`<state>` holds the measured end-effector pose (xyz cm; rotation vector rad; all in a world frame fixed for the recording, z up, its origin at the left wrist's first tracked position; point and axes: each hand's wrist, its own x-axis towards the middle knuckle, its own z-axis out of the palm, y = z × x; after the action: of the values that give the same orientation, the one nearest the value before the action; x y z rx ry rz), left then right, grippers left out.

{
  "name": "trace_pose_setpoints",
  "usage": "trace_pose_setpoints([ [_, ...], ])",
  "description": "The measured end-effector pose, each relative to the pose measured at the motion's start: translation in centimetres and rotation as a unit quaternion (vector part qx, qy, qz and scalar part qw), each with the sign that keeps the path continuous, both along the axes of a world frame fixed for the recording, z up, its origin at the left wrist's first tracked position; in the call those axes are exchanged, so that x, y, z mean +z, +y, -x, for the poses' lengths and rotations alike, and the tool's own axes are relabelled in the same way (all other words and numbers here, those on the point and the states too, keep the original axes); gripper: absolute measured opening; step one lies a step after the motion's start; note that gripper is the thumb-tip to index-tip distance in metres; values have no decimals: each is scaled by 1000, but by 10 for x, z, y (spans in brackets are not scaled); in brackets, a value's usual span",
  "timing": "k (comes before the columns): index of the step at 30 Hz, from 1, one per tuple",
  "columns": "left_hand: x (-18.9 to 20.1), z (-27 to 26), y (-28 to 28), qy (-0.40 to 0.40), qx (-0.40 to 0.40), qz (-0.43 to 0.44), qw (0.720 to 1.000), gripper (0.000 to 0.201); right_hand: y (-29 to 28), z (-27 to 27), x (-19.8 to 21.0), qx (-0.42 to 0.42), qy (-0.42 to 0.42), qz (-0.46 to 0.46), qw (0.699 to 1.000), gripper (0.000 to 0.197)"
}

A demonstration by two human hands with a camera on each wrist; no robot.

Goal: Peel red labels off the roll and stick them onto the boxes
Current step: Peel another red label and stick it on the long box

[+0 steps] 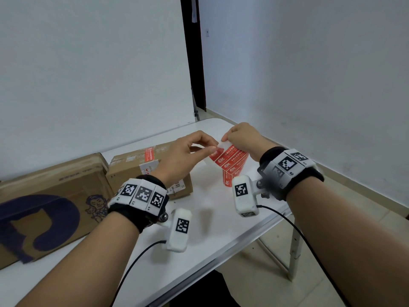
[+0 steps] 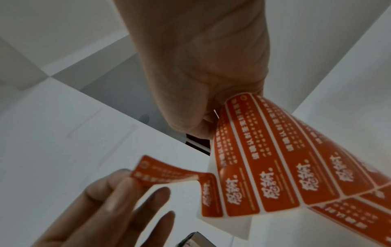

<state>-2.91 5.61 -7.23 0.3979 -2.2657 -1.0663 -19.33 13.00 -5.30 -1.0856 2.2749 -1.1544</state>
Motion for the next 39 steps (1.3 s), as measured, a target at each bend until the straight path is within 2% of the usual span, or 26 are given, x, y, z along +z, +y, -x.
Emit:
trace_pose_setpoints([
  [4, 4, -9, -5, 38, 4, -65, 997, 11, -3, -1, -5, -1, 39, -1, 999, 25],
  [7, 6, -14, -6, 74, -1, -126, 989, 3, -5, -3, -8, 6, 88, -5, 996, 26],
  [9, 9, -16, -5, 104, -7, -162, 981, 4, -6, -4, -8, 10, 117, -14, 993, 28],
  [15, 16, -29, -6, 155, -1, -211, 965, 10, -8, -5, -10, 14, 173, -60, 983, 34],
  [20, 21, -35, -12, 144, 68, -228, 961, 5, -14, -13, -7, 83, 227, -87, 967, 36],
  [23, 32, -39, -18, 98, 122, -243, 957, 8, -18, -22, 11, 75, 264, 1, 962, 24],
  [25, 40, -46, -23, 71, 137, -258, 954, 5, -22, -34, 26, 103, 219, 78, 967, 17],
  [28, 48, -59, -30, 57, 166, -234, 956, 6, -32, -61, 40, 184, 32, 162, 969, 20],
  [29, 51, -64, -31, 58, 179, -218, 958, 6, -35, -70, 43, 201, 5, 176, 964, 21],
  [31, 56, -74, -34, 62, 202, -196, 957, 6, -43, -83, 47, 219, 2, 189, 957, 24],
  [39, 70, -134, -53, 64, 269, -166, 947, 7, -78, -137, 61, 268, 80, 176, 944, 18],
])
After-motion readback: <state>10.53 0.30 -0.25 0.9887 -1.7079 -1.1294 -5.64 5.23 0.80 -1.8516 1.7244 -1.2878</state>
